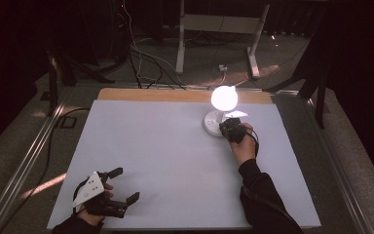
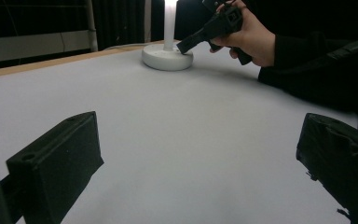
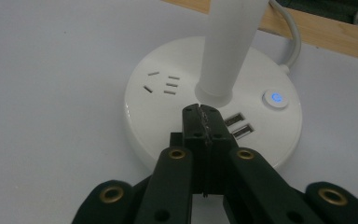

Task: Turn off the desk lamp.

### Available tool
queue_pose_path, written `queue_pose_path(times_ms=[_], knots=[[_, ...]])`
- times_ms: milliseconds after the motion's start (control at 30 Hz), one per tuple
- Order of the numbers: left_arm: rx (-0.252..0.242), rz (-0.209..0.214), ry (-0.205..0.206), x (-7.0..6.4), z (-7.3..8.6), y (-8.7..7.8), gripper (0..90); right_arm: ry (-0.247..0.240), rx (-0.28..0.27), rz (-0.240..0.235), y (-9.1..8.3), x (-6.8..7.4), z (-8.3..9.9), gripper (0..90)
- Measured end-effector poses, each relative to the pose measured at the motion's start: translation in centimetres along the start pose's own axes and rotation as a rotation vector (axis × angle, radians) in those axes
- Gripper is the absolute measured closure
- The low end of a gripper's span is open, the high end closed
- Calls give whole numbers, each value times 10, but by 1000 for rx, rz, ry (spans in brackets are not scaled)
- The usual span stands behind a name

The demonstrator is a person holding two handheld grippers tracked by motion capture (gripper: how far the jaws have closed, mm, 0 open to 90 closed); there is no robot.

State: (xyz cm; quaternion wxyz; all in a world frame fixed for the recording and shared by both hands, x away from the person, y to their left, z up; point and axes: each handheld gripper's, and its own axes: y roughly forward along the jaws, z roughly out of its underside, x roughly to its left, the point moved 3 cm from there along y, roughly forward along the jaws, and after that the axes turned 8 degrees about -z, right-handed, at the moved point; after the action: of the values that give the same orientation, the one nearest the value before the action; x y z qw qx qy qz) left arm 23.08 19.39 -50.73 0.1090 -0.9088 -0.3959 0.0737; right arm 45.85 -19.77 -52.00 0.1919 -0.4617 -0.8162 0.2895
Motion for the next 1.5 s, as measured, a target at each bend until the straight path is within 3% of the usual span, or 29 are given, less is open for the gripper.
queue_pose_path(times_ms=[367, 467, 633, 700, 800, 867, 967, 1100, 1233, 1333, 1500], knots=[[-3, -4, -3, 0, 0, 0, 6, 28, -31, -22, -9, -1, -6, 866], [-2, -6, -6, 1, 0, 0, 6, 30, -41, -41, -13, -1, -7, 774], [-3, -4, -3, 0, -1, -1, 5, 41, -52, -93, -17, 1, -7, 529], [-1, -6, -4, 1, 0, 0, 6, 18, -54, -112, -18, 2, -7, 452], [1, -7, -4, 1, 0, 0, 6, 30, -41, -158, -20, 2, -8, 408], [1, -5, -3, 1, 0, 0, 6, 35, -23, -185, -21, 1, -7, 269], [2, -8, -1, 1, 0, -1, 6, 44, -31, -235, -26, 2, -6, 161], [2, -10, -1, 1, 0, -1, 6, 34, -32, -270, -34, 4, -7, 96], [1, -10, -1, 1, 0, -1, 6, 29, -23, -342, -41, 5, -6, 0], [0, -11, -3, 1, 0, -2, 6, -30, -34, -325, -46, 7, -4, 0], [-2, -8, -2, 0, 0, -1, 6, -56, -40, -352, -57, 11, 5, 0]])
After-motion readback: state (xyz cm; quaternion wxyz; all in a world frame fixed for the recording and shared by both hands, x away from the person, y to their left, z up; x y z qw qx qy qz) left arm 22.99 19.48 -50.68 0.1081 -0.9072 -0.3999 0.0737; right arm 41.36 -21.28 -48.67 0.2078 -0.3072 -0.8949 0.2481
